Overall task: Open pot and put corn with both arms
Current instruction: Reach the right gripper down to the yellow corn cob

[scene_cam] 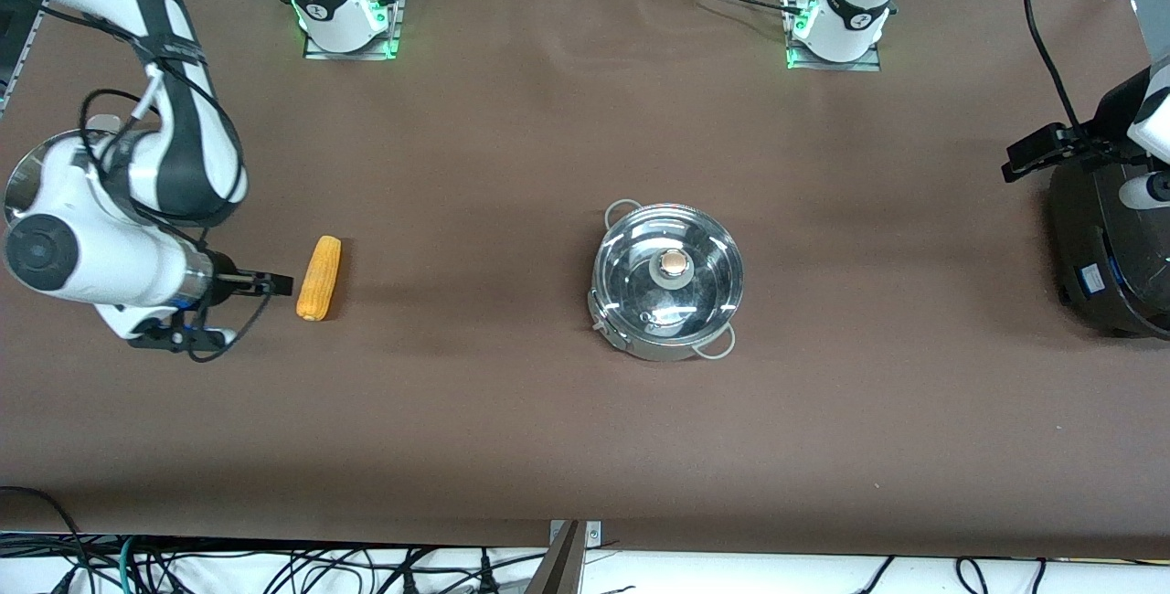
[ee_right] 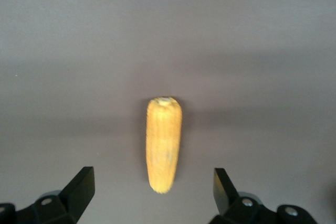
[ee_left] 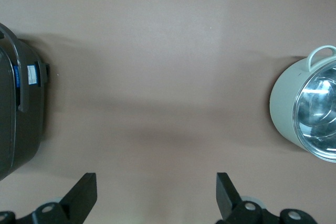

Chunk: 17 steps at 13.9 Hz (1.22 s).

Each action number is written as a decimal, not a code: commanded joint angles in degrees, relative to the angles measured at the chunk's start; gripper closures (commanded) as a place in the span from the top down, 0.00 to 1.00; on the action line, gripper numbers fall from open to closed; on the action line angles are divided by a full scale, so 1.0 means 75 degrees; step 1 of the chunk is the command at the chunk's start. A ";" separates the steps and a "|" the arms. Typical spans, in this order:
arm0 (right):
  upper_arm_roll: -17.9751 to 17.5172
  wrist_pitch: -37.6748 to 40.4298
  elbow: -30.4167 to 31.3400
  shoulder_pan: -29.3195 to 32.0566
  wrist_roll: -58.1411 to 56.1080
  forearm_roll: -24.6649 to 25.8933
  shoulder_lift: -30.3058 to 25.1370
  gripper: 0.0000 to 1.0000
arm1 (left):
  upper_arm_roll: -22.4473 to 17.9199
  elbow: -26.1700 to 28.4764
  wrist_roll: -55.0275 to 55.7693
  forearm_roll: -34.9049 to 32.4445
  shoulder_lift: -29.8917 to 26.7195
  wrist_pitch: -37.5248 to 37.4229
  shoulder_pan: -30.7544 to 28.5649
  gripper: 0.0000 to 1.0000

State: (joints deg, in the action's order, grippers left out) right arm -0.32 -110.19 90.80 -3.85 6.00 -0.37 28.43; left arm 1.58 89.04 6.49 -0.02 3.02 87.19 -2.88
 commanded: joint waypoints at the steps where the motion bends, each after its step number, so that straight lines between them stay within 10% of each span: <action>1: 0.0030 -0.0646 0.0525 -0.0120 0.0173 -0.0091 -0.0099 1.00 | 0.0011 0.0104 -0.0151 -0.0114 -0.0074 0.0152 -0.0014 1.00; 13: 0.0030 -0.2722 0.2553 -0.0120 0.0149 -0.0033 -0.0321 1.00 | 0.0198 0.1088 -0.0222 0.0460 0.0031 0.0959 0.0067 1.00; 17: 0.0054 -0.3108 0.3033 -0.0108 0.0079 -0.0033 -0.0415 1.00 | 0.1239 0.1077 0.1239 0.0460 0.0219 0.1461 0.0068 1.00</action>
State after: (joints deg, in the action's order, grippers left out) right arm -0.02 -130.93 109.36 -4.72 6.81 -0.37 28.10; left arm 7.73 96.76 10.74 2.64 4.56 95.45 -2.51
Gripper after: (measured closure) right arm 0.000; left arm 0.000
